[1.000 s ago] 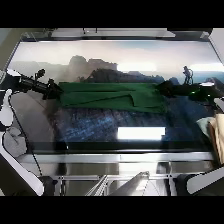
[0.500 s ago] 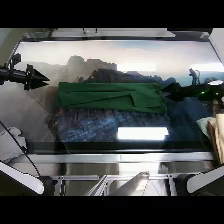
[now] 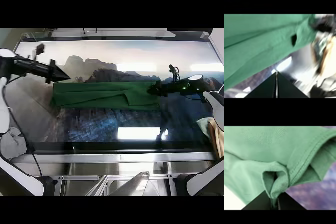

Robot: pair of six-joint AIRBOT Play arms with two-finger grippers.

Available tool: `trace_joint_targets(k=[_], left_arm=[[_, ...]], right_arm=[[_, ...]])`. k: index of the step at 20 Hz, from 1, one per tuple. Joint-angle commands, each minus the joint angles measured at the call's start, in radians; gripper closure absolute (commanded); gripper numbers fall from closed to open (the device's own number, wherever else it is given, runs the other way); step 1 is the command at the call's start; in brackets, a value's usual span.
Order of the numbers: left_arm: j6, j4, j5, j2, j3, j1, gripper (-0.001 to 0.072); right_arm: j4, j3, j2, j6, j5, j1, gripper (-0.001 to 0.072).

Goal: Fold the shirts.

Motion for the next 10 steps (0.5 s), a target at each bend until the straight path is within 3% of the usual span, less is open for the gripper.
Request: trace_joint_targets(k=[1, 4, 6, 10], left_arm=[[0.015, 0.166, 0.118, -0.047, 0.000, -0.207, 0.0705], [-0.023, 0.292, 0.289, -0.131, 0.001, -0.370, 0.0705], [-0.043, 0.291, 0.369, -0.187, 0.005, -0.441, 0.0706], [-0.111, 0.284, 0.358, -0.305, 0.183, -0.486, 0.0706]], right_arm=[[0.011, 0.055, 0.066, 0.034, 0.028, 0.013, 0.0679], [0.011, 0.100, 0.153, 0.105, 0.086, 0.016, 0.0679], [0.011, 0.143, 0.198, 0.131, 0.157, 0.023, 0.0679], [0.027, 0.182, 0.248, 0.211, 0.184, 0.107, 0.0679]])
